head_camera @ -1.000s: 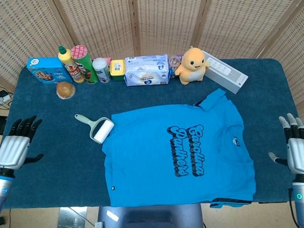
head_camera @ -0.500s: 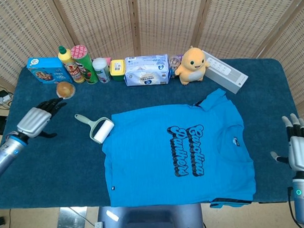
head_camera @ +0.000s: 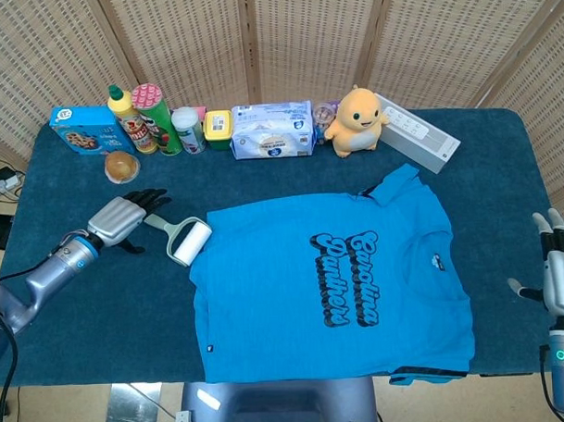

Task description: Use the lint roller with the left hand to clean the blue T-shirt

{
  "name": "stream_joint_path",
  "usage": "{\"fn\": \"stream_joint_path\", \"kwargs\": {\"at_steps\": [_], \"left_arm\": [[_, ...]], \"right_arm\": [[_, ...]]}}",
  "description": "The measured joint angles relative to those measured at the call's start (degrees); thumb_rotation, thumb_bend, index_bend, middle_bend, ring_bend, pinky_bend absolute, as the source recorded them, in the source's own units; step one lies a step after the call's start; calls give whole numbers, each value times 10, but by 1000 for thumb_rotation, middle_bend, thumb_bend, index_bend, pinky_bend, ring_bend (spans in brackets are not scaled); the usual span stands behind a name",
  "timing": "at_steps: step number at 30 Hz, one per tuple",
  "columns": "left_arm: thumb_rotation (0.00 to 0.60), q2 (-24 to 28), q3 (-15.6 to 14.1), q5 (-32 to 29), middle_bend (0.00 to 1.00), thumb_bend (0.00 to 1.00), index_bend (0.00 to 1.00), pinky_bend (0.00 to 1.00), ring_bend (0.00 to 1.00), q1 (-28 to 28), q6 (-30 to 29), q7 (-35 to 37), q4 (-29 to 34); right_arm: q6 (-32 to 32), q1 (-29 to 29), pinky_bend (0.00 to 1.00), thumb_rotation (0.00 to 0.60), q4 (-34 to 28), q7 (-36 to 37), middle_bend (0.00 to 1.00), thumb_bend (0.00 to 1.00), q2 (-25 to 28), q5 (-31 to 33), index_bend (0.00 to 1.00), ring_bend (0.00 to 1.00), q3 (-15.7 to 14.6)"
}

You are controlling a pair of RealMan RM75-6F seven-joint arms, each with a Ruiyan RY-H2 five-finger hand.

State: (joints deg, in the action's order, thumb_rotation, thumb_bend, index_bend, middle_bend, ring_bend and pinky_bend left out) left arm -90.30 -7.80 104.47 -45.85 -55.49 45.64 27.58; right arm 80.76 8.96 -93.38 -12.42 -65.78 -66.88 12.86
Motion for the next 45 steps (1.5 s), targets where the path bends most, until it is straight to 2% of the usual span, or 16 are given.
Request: {"fn": "stream_joint_path", "kwargs": {"at_steps": [11,18,23,27,34,45], "left_arm": [[600,-8,-19,-7,67,27,10,147,13,-23,55,6,-1],[600,-7,-30,-11,160,29,71,149,44,-44,93,-4,12],[600,-9,-35,-16,275,32,143,152,94,-55,115,-15,23],[600,-12,-36,-23,350,45,212,153,102,-60,122,-33,26],[600,-13,-32,-37,462,54,247,153,118,-61,121,-63,32],[600,-23,-23,-57,519,65,247,153,150,-60,125,-117,42]], "right_arm": [[3,-2,0,600,-9,9,0,0,5,1,84,0,1],[11,-6,0,600,-14,14,0,0,10,1,76,0,4],[14,-7,0,600,-18,18,0,0,12,0,73,0,4],[17,-9,0,600,-21,21,0,0,14,0,71,0,5],[21,-11,0,600,-24,24,0,0,16,-3,66,0,4],[23,-12,0,600,-27,29,0,0,19,-5,61,0,4]]}}
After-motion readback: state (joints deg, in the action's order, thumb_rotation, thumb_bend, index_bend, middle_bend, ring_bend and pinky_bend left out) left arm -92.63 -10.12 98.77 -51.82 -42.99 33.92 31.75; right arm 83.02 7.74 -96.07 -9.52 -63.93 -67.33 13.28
